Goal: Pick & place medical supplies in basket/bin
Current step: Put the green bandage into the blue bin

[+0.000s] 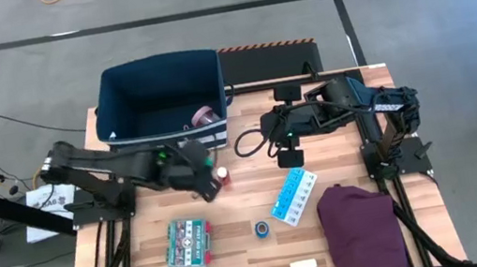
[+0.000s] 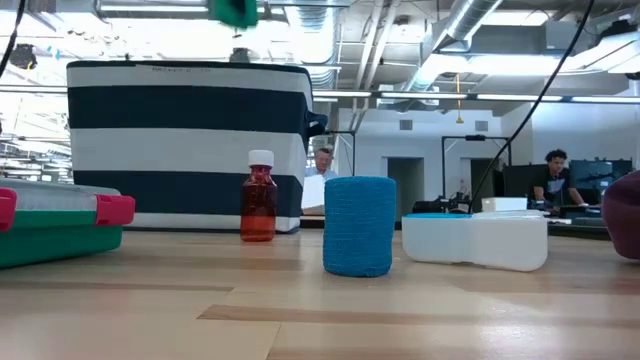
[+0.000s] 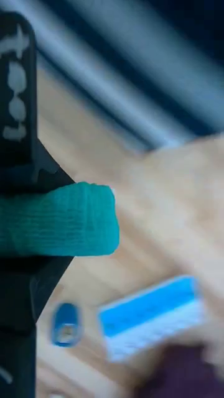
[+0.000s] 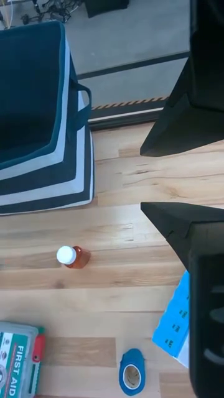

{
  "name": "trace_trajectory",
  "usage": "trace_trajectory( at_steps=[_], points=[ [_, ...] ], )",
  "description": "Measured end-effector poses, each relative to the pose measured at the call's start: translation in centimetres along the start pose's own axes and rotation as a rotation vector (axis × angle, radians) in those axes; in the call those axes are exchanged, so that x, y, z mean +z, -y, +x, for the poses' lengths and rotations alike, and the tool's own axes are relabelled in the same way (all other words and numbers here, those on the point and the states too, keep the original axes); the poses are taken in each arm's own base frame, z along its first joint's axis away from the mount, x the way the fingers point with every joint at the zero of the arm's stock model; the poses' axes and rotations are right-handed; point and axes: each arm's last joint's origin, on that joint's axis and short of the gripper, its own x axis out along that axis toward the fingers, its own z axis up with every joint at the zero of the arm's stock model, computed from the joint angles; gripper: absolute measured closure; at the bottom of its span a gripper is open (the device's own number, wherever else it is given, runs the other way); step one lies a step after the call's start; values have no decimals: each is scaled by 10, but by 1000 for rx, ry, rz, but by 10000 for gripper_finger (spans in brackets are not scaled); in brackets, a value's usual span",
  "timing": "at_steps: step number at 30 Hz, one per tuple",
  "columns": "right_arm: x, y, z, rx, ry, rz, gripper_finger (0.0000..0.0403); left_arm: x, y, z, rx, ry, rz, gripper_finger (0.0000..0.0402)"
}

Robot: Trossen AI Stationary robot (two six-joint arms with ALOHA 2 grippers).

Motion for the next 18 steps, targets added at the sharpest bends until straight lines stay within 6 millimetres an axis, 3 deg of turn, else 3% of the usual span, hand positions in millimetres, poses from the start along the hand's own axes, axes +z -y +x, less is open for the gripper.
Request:
trace_trajectory(
  at_steps=[4,7,13,18],
  points=[
    [0,0,0,2,0,0,281,26,-23,-37,119,156,-43,333],
    [0,-1,0,4,1,-2,281,42,-51,-41,233,151,-102,329],
    [0,-1,0,4,1,8,281,78,-112,-11,401,72,-229,326],
    [0,-2,-1,6,2,58,281,95,-159,27,536,-44,-307,316]
  ],
)
